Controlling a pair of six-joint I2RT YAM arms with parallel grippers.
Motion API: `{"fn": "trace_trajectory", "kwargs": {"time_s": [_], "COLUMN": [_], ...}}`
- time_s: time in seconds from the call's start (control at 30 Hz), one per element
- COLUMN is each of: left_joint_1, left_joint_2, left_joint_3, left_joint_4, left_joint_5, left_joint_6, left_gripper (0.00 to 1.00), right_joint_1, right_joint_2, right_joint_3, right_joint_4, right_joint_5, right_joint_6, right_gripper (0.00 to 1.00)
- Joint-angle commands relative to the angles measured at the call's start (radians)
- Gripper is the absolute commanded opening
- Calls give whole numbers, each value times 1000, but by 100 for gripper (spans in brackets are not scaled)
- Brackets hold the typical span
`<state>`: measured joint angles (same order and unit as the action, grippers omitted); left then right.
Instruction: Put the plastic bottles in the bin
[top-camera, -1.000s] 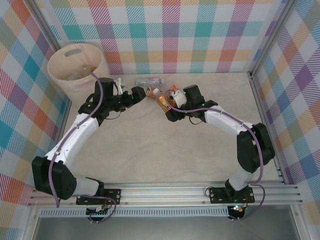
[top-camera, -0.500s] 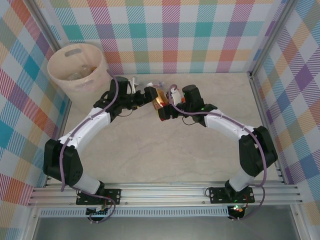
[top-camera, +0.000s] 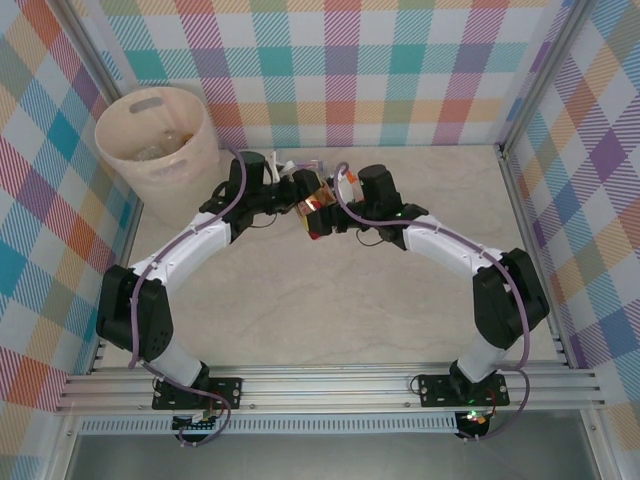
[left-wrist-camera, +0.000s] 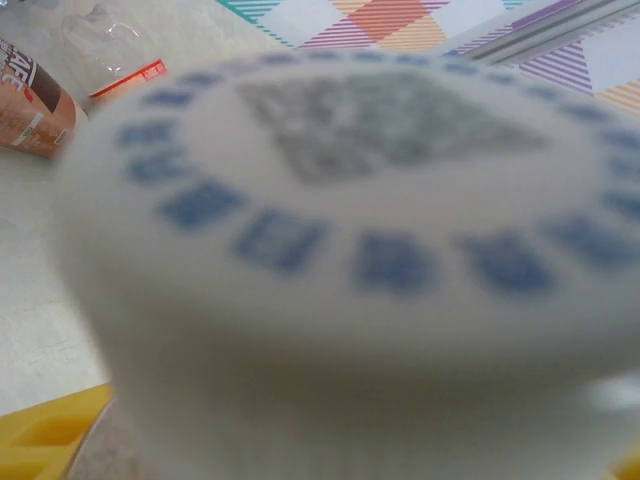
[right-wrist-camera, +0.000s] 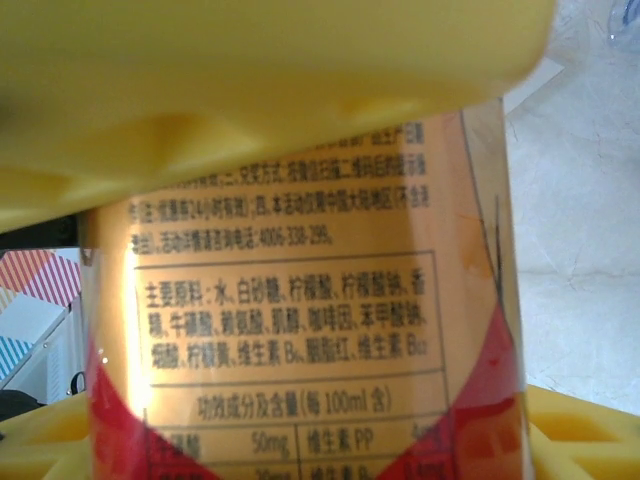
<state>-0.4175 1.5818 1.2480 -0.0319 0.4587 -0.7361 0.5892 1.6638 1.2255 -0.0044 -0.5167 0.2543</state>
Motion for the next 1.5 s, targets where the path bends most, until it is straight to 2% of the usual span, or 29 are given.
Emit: {"fn": "trace_trajectory", "kwargs": {"time_s": [0.0, 0.13, 0.27, 0.47, 0.63, 0.73, 0.87, 0.93, 1.2, 1.3, 1.47], "left_joint_1": [-6, -2, 15, 53, 70, 87, 113, 118, 173, 199, 229], "left_joint_2": [-15, -25, -28, -5, -8, -21, -40, -47, -45, -53, -85], "left_joint_3": [6, 33, 42, 72, 90, 105, 155, 185, 331, 410, 474], "left_joint_4": [-16, -60, -91, -102, -112, -131, -172, -194, -238, -289, -264], "left_joint_5": [3, -10, -40, -38, -63, -83, -116, -141, -230, -312, -486], "left_joint_6": [10, 36, 43, 19, 29, 48, 98, 127, 221, 286, 396], "left_gripper": [70, 68, 67, 64, 63, 63, 63, 63, 63, 63, 63], "right_joint_1": [6, 6, 6, 2, 0, 0, 0, 0, 0, 0, 1], "right_joint_2": [2, -12, -43, -124, -218, -270, -351, -373, -420, -429, -429], "right_joint_3": [68, 75, 65, 19, -66, -121, -256, -298, -340, -345, -350], "right_joint_4": [7, -47, -95, -149, -51, 45, 285, 346, 358, 350, 346], "right_joint_5": [-37, -33, -33, 33, 89, 191, 289, 321, 418, 439, 470], "right_joint_6": [-39, -90, -149, -206, -182, -131, -77, -73, -64, -70, -71], "right_gripper": [58, 69, 87, 99, 100, 100, 100, 100, 100, 100, 100]}}
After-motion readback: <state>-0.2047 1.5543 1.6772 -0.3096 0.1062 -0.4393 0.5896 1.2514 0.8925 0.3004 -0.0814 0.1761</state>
